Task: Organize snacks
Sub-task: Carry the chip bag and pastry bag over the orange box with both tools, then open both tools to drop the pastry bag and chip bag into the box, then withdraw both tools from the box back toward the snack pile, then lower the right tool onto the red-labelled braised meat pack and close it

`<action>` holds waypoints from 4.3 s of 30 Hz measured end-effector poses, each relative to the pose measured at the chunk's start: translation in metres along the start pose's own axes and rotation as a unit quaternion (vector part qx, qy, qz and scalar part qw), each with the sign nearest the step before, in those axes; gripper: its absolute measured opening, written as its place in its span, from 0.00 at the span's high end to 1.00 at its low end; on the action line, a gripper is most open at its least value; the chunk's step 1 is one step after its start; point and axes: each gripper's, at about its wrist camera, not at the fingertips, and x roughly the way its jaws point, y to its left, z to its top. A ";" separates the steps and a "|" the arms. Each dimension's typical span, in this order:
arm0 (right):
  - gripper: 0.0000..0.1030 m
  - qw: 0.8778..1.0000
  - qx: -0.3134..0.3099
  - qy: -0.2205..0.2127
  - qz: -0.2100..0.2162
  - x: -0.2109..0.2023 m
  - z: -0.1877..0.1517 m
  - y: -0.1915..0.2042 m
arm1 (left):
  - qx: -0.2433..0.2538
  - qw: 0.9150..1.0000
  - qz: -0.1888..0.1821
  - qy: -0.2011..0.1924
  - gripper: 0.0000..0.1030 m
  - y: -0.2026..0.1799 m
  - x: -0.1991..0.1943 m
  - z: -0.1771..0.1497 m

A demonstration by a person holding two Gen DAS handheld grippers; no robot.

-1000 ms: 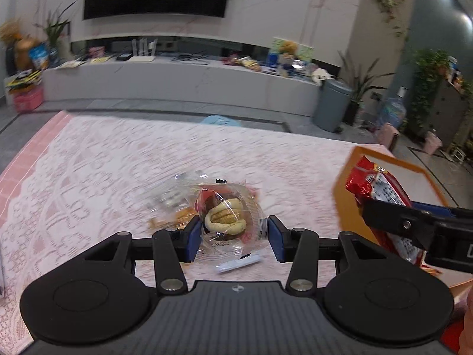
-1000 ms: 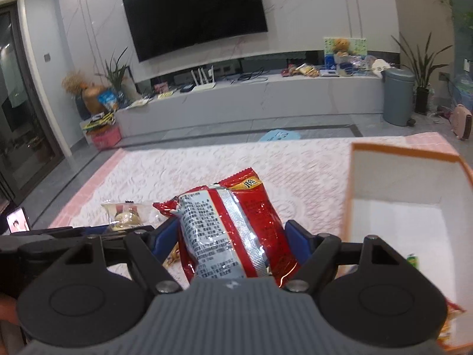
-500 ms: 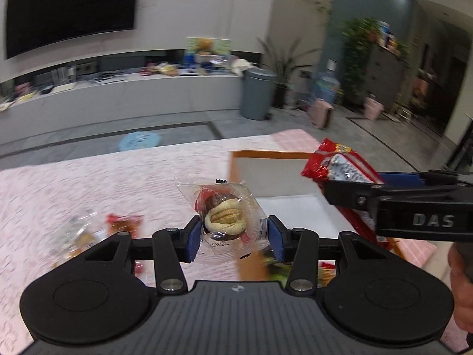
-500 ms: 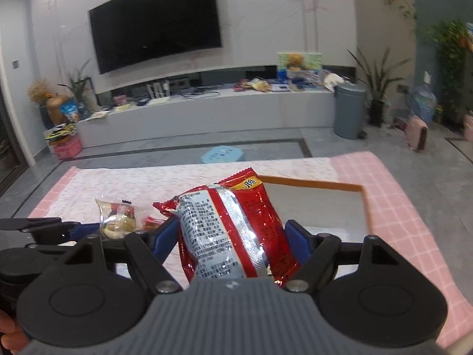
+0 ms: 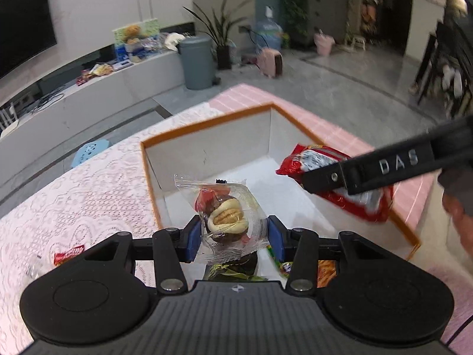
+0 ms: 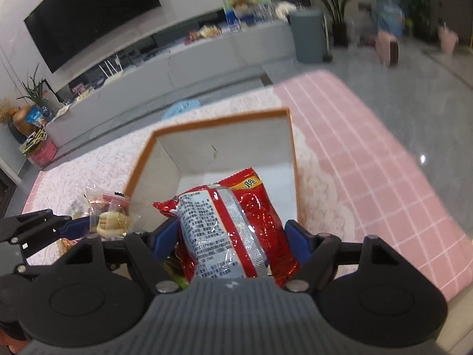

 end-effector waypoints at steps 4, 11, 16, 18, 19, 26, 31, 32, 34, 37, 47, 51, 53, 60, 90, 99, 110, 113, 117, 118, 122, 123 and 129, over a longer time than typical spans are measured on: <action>0.27 1.000 -0.003 0.017 0.001 0.016 0.007 0.000 | 0.051 0.999 0.010 0.008 0.49 -0.012 0.017 -0.006; 0.27 0.999 -0.021 0.038 0.003 0.036 0.020 0.010 | 0.111 0.993 0.016 0.022 0.49 -0.022 0.035 -0.015; 0.27 0.998 -0.025 0.061 0.000 0.057 0.025 0.016 | 0.129 0.991 0.020 0.030 0.49 -0.023 0.046 -0.019; 0.27 0.997 -0.013 0.081 0.000 0.070 0.026 0.013 | 0.128 0.991 0.015 0.034 0.49 -0.023 0.048 -0.020; 0.27 0.997 -0.027 0.075 -0.011 0.072 0.026 0.017 | 0.129 0.991 0.013 0.037 0.49 -0.023 0.050 -0.021; 0.27 0.993 -0.080 0.084 -0.037 0.080 0.021 0.032 | 0.130 0.990 0.007 0.053 0.49 -0.018 0.059 -0.022; 0.26 0.990 -0.093 0.092 -0.044 0.086 0.022 0.036 | 0.129 0.990 0.007 0.059 0.48 -0.017 0.058 -0.022; 0.26 0.990 -0.094 0.093 -0.047 0.087 0.021 0.038 | 0.130 0.990 0.009 0.061 0.48 -0.017 0.058 -0.022; 0.26 0.990 -0.095 0.095 -0.049 0.087 0.023 0.039 | 0.134 0.989 0.011 0.068 0.48 -0.018 0.058 -0.021; 0.27 0.990 -0.092 0.098 -0.047 0.086 0.023 0.038 | 0.131 0.989 0.004 0.074 0.42 -0.018 0.056 -0.020; 0.27 0.990 -0.080 0.107 -0.040 0.084 0.023 0.036 | 0.068 0.996 -0.028 0.055 0.34 0.006 0.035 -0.012; 0.26 0.989 -0.086 0.111 -0.051 0.086 0.021 0.040 | 0.052 0.997 -0.036 0.045 0.32 0.017 0.023 -0.011; 0.26 0.988 -0.090 0.115 -0.054 0.088 0.020 0.042 | 0.044 0.997 -0.037 0.044 0.32 0.021 0.019 -0.011; 0.25 0.984 -0.102 0.124 -0.076 0.093 0.018 0.047 | 0.038 0.998 -0.040 0.033 0.32 0.023 0.005 -0.011; 0.13 0.984 -0.164 -0.072 -0.023 -0.009 -0.031 0.144 | -0.136 0.987 0.064 -0.058 0.33 0.092 -0.101 -0.056; 0.13 0.973 -0.191 -0.127 0.004 0.000 -0.060 0.202 | -0.210 0.969 0.116 -0.053 0.33 0.152 -0.117 -0.090; 0.14 0.972 -0.200 -0.117 0.032 0.046 -0.090 0.248 | -0.274 0.952 0.133 -0.019 0.33 0.197 -0.102 -0.142; 0.17 0.970 -0.211 -0.114 0.032 0.062 -0.094 0.255 | -0.287 0.949 0.126 -0.018 0.33 0.206 -0.098 -0.152; 0.21 0.967 -0.229 -0.102 0.033 0.087 -0.099 0.262 | -0.314 0.942 0.116 -0.015 0.33 0.220 -0.089 -0.163; 0.21 0.967 -0.231 -0.099 0.035 0.092 -0.101 0.263 | -0.321 0.940 0.115 -0.014 0.33 0.224 -0.087 -0.166; 0.21 0.967 -0.235 -0.086 0.046 0.111 -0.100 0.268 | -0.337 0.935 0.114 -0.005 0.33 0.234 -0.078 -0.171; 0.21 0.967 -0.237 -0.084 0.049 0.116 -0.099 0.270 | -0.337 0.934 0.115 -0.002 0.33 0.235 -0.075 -0.171; 0.21 0.968 -0.235 -0.067 0.055 0.146 -0.095 0.280 | -0.337 0.936 0.105 0.004 0.33 0.245 -0.058 -0.162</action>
